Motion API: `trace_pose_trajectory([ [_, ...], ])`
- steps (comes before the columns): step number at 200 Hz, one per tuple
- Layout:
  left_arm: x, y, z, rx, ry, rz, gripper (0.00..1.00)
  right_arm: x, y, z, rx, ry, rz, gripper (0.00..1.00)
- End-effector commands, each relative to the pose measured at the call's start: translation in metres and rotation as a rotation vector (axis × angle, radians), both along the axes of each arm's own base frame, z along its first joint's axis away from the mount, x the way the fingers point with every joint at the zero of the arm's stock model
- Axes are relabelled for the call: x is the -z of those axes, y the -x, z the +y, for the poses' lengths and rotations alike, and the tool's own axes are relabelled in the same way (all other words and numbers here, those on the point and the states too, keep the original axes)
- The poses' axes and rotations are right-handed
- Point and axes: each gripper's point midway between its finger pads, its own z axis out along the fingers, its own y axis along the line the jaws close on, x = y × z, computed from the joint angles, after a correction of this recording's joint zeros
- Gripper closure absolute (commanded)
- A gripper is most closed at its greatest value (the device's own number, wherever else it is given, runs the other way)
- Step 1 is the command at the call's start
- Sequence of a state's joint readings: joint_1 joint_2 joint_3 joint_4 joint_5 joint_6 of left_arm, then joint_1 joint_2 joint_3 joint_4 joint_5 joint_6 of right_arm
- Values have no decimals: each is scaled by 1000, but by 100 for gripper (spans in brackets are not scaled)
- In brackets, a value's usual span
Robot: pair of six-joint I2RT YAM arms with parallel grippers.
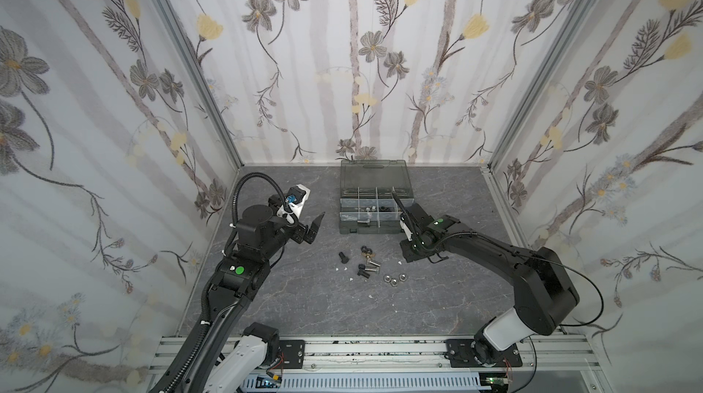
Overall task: Sort the screws and nuts into containers
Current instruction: Pick up the nut from the center of the table.
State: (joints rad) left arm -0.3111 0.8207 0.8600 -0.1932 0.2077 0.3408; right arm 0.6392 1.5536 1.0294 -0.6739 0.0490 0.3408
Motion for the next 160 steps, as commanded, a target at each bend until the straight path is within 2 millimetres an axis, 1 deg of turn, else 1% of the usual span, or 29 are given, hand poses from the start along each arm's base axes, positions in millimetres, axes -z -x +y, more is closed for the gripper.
trace_pose_trajectory([
  [1,-12,0,-2,12,14,-38,0,0,5,14,118,-113,10,47],
  [35,-10,1,-3,19,15,-37,0,10,17,22,125,-100,39,47],
  [78,-12,3,-3,22,19,-47,0,32,30,20,114,-35,71,47],
  [105,-13,4,-3,22,20,-52,0,37,39,21,103,-15,77,47],
  [112,-13,4,-4,26,20,-50,0,39,41,20,103,-12,81,48],
  [114,-13,4,-4,27,20,-50,0,46,43,19,103,4,96,49],
  [119,-13,4,-4,26,20,-51,0,49,45,18,102,13,103,50],
  [160,-13,4,-4,28,21,-50,0,60,52,21,88,37,122,53],
])
